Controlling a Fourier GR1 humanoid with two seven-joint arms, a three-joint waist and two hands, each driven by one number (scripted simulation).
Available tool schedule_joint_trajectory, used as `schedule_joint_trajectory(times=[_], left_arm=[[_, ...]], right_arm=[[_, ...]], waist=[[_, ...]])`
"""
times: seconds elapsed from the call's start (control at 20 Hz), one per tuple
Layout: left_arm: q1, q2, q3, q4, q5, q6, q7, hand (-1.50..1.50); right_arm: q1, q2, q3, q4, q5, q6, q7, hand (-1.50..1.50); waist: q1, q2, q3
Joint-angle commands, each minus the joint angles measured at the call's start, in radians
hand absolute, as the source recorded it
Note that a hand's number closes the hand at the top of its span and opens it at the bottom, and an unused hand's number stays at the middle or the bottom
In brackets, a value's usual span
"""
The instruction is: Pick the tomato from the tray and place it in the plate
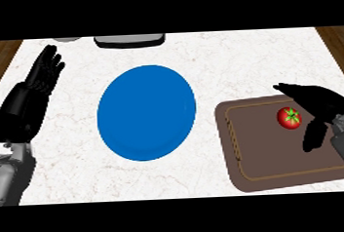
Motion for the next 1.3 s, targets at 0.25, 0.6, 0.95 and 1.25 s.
schedule_joint_trajectory(times=[0.25, 0.6, 0.95, 1.25], left_arm=[[0.038, -0.038, 0.027, -0.078, -0.026, -0.037, 0.061, 0.0], [-0.018, -0.094, 0.054, 0.056, -0.076, -0.07, -0.019, 0.0], [0.025, -0.074, 0.077, 0.043, -0.049, -0.112, -0.04, 0.0], [-0.017, -0.072, 0.096, -0.015, -0.071, -0.058, 0.063, 0.0]], right_arm=[[0.003, 0.053, -0.033, 0.192, 0.129, -0.018, -0.176, -1.5], [-0.023, 0.124, -0.069, 0.324, 0.258, -0.076, -0.188, -1.5], [-0.068, 0.185, -0.104, 0.442, 0.313, -0.407, -0.335, 1.5], [0.096, 0.199, -0.139, 0.197, 0.339, -0.459, -0.097, 1.5]], waist=[[0.002, -0.001, 0.0], [-0.002, 0.0, 0.0], [0.011, 0.006, 0.001], [-0.037, -0.012, -0.001]])
